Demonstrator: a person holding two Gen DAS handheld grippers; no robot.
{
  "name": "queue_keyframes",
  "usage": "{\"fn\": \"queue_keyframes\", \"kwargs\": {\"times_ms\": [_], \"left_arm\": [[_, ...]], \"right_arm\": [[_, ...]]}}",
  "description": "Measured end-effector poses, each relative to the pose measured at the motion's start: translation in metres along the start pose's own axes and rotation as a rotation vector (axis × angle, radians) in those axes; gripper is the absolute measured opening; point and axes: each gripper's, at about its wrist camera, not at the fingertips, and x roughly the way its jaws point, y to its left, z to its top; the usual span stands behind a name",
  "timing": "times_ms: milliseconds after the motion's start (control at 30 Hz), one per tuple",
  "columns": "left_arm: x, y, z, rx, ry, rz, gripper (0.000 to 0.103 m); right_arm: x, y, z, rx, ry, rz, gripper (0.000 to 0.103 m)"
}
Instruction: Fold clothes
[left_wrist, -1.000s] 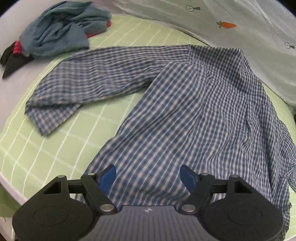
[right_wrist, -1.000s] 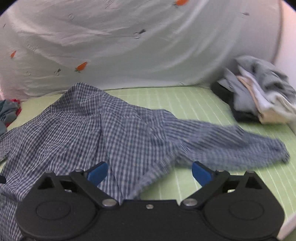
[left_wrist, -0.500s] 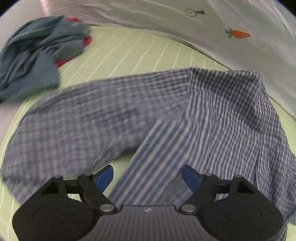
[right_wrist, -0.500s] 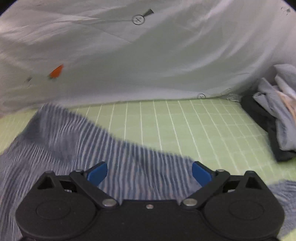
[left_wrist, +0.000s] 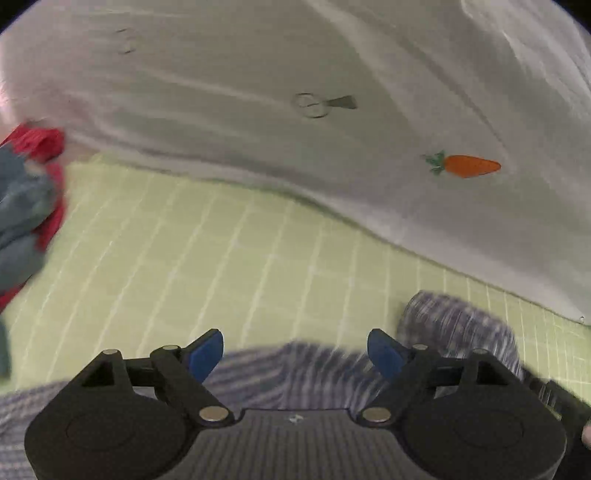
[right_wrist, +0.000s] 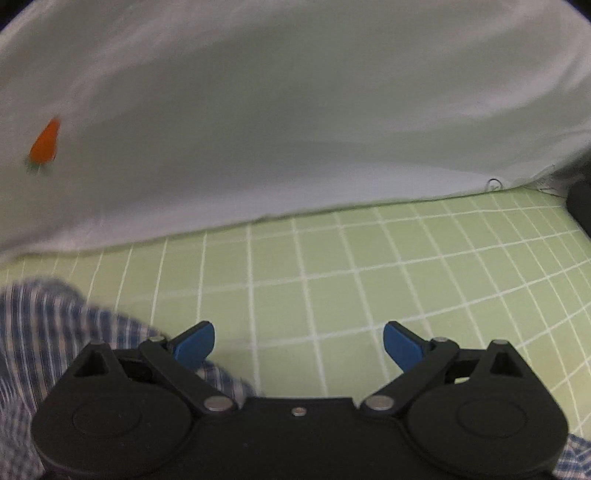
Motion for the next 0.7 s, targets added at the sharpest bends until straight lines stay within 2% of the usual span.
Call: {"fn": "queue_keyframes", "kwargs": {"times_ms": [167, 333, 433, 500, 700], "left_arm": [[0.022, -0.025, -0.005, 0.042, 0.037, 0.008, 0.086], [0.026, -0.033, -0.040, 0.143, 0.094, 0.039, 0.086], [0.025, -0.026, -0.066, 0.185, 0.121, 0.079, 0.086], [0.021, -0.022, -0.082, 0.214, 0.103, 0.098, 0.092], [0.012, -0.013, -0.093, 0.209, 0.101, 0.085, 0.095]], "right_arm": [[-0.020, 0.006, -0.027, -0.075, 0.007, 0.039, 0.099], [-0.034, 0.009, -0.054, -0.176, 0.022, 0.046, 0.099], [-0.042, -0.002, -0.052, -0.129, 0.008, 0.054, 0.099], [-0.047, -0.009, -0.051, -0.097, -0.002, 0.060, 0.099], [-0.048, -0.020, -0.028, -0.035, -0.058, 0.050, 0.102]]}}
